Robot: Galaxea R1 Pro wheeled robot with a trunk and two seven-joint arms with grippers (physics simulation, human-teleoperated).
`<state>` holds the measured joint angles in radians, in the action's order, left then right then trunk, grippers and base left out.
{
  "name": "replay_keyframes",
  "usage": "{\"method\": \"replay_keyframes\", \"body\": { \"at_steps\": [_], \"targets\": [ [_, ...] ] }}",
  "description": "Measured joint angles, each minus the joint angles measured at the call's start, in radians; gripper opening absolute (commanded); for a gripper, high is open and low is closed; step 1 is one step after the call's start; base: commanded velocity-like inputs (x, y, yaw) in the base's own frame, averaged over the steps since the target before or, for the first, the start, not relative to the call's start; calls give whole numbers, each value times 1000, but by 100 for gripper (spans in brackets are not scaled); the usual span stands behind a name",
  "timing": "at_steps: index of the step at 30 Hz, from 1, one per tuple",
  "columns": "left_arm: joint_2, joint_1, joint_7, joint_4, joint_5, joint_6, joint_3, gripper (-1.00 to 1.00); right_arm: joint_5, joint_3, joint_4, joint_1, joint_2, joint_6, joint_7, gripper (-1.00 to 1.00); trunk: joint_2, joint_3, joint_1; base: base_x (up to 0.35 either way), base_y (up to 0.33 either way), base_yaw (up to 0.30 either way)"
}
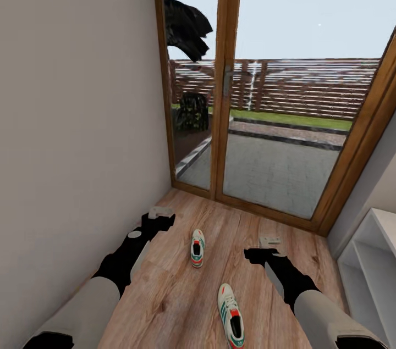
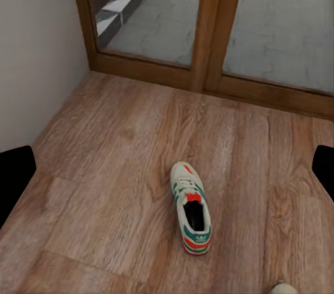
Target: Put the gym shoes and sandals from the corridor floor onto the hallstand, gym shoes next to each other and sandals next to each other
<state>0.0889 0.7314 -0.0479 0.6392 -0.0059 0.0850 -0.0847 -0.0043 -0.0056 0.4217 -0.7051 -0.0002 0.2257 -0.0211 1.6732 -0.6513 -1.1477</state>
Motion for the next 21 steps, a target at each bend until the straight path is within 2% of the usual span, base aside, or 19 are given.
{"method": "replay_keyframes", "body": {
  "at_steps": [1, 2, 6, 9, 12, 17, 21],
  "targets": [
    [0, 0, 0, 0, 0, 0, -1, 100, 0, 0, -11, 0, 0, -12, 0, 100, 7, -3, -4, 0, 0, 0],
    [0, 0, 0, 0, 0, 0, -3, 100, 3, 0, -48, 0, 0, -62, 0, 100, 14, -6, -8, 0, 0, 0],
    [0, 0, -1, 0, 0, 0, -4, 100, 7, 0, -110, 0, 0, -184, -1, 100, 42, -19, -23, 0, 0, 0],
    [0, 0, -1, 0, 0, 0, -5, 100, 7, 0, -126, 0, 0, -225, 0, 100, 63, -29, -35, 0, 0, 0],
    [-1, -1, -2, 0, 0, 0, -5, 100, 7, 0, -131, 0, 0, -237, 0, 100, 84, -38, -46, 0, 0, 0],
    [4, -8, -21, 28, 2, 9, -5, 100, 7, 0, -117, 0, -3, -263, -6, 100, 84, -38, -46, 0, 0, 0],
    [2, -8, 1, 24, 3, -8, -5, 100, 7, 2, -117, 0, -3, -246, -6, 100, 84, -38, -46, 0, 0, 0]
  ]
}}
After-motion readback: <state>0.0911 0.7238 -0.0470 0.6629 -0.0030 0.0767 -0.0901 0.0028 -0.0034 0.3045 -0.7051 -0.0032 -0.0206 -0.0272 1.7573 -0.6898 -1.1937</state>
